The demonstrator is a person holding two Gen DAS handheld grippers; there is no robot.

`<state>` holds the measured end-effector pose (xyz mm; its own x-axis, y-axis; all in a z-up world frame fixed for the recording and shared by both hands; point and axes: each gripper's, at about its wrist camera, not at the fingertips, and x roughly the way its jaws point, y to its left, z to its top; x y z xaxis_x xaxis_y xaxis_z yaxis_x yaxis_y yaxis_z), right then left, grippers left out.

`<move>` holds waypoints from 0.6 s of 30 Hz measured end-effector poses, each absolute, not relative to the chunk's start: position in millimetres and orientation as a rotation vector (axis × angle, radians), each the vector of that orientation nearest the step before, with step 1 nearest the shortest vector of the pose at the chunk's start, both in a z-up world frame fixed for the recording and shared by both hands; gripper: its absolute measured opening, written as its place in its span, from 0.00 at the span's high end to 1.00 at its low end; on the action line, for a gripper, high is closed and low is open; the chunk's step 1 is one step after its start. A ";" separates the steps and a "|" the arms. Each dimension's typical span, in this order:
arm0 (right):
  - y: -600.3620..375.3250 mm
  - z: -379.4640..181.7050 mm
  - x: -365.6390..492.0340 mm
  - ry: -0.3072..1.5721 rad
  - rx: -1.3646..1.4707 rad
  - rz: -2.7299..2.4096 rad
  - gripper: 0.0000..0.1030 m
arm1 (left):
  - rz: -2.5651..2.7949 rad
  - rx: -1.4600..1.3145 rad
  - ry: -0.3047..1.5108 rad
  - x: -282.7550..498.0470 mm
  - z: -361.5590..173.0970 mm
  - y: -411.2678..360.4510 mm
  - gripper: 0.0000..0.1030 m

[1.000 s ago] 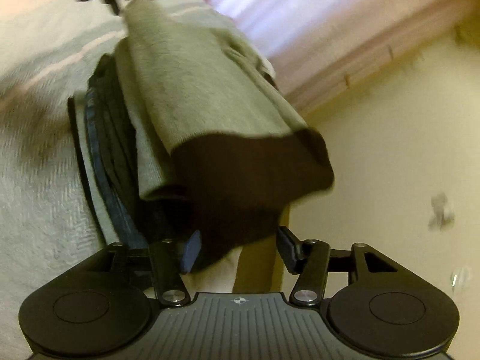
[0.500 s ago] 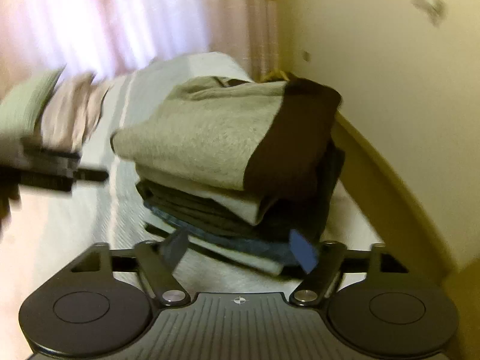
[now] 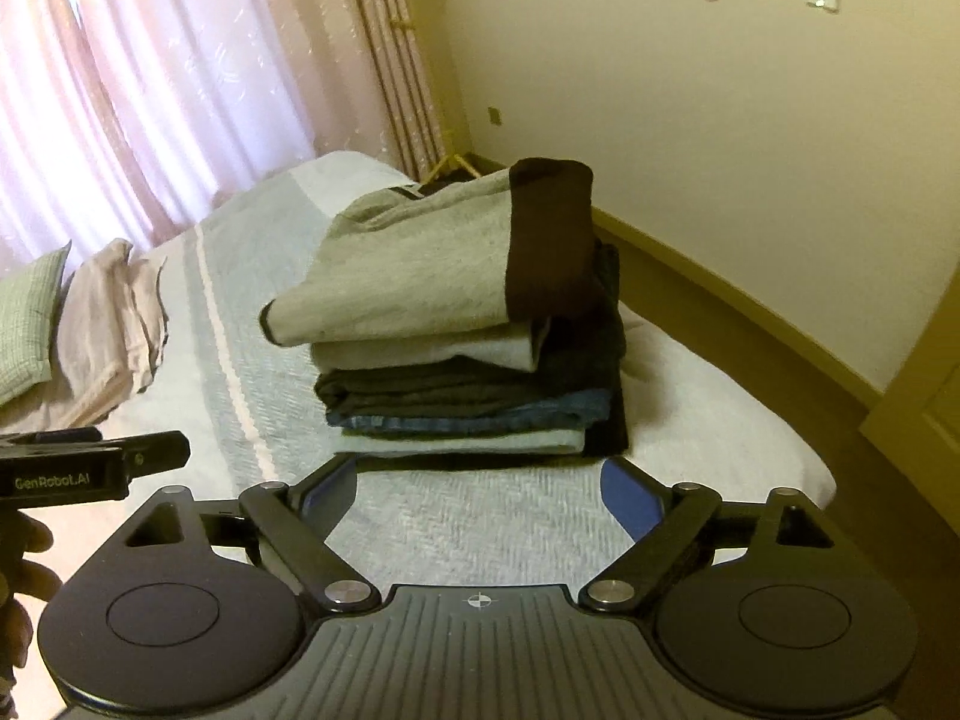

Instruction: Fold large clothes

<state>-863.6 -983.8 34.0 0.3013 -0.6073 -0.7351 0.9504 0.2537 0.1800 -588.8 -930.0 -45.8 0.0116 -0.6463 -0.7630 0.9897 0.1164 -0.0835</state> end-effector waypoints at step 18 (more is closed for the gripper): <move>-909.1 62.0 -837.0 0.611 0.645 -1.201 0.16 | -1.408 0.517 0.788 -576.1 -15.6 -842.0 0.01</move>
<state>-836.9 -909.1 62.0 0.2488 -0.6382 -0.7286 0.9646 0.2311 0.1270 -576.1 -842.0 -15.6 -0.0184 -0.6653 -0.7463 0.9841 0.1198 -0.1311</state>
